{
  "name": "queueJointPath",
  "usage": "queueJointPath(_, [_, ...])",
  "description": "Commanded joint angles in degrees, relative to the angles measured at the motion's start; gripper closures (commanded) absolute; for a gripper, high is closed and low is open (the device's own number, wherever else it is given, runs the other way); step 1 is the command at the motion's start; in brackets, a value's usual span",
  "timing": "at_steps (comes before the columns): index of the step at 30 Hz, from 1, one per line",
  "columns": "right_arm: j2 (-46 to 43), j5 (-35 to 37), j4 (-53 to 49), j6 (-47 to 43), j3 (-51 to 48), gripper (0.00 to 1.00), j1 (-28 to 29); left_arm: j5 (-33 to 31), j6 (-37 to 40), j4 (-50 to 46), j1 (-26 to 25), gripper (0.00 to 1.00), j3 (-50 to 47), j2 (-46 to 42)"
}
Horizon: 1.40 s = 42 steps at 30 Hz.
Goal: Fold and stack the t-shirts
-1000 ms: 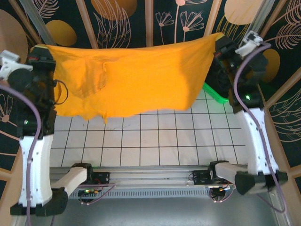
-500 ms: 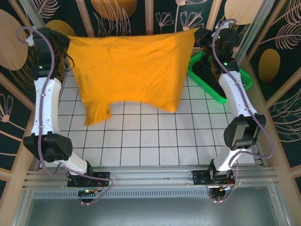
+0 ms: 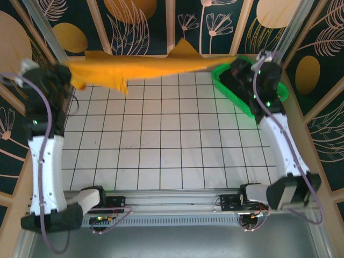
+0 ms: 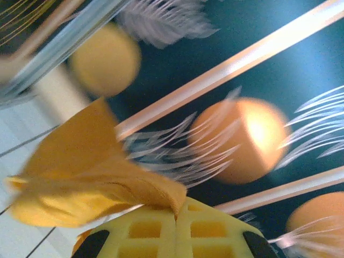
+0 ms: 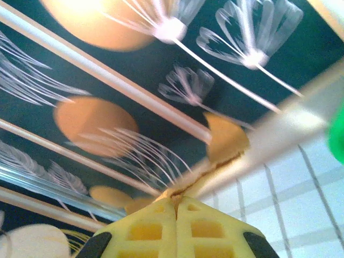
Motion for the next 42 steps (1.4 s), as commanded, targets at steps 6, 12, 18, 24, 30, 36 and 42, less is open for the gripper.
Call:
queueJointPath(6, [-4.2, 1.4, -12.4, 3.0, -28.4, 0.49, -0.1, 3.1, -1.6, -1.1, 0.2, 0.5, -32.0, -2.6])
queueJointPath(12, [0.9, 2.8, -18.3, -0.9, -25.8, 0.46, 0.6, 7.5, 1.7, -6.1, -0.2, 0.45, -33.8, 2.8])
queueJointPath(18, [5.4, 6.7, -19.0, -6.1, -21.1, 0.52, 3.9, 10.1, 1.3, -6.1, -1.1, 0.57, -37.9, 3.4])
queueJointPath(24, [10.6, 6.8, -17.0, -8.1, -19.9, 0.55, 5.1, 4.8, 1.0, -9.1, -5.5, 0.63, -38.7, 6.4])
queueJointPath(30, [13.0, 4.1, -16.6, -10.7, -18.8, 0.54, 5.4, -1.7, 5.4, -5.0, -4.9, 0.64, -35.8, 12.4])
queueJointPath(36, [15.3, 4.5, -20.7, -12.0, -17.6, 0.54, 5.3, 5.6, 5.3, -6.1, -4.8, 0.68, -36.2, 15.0])
queueJointPath(42, [15.7, 4.0, -21.0, -12.8, -17.2, 0.53, 5.4, 7.3, 6.1, -13.7, -12.9, 0.68, -40.8, 7.7])
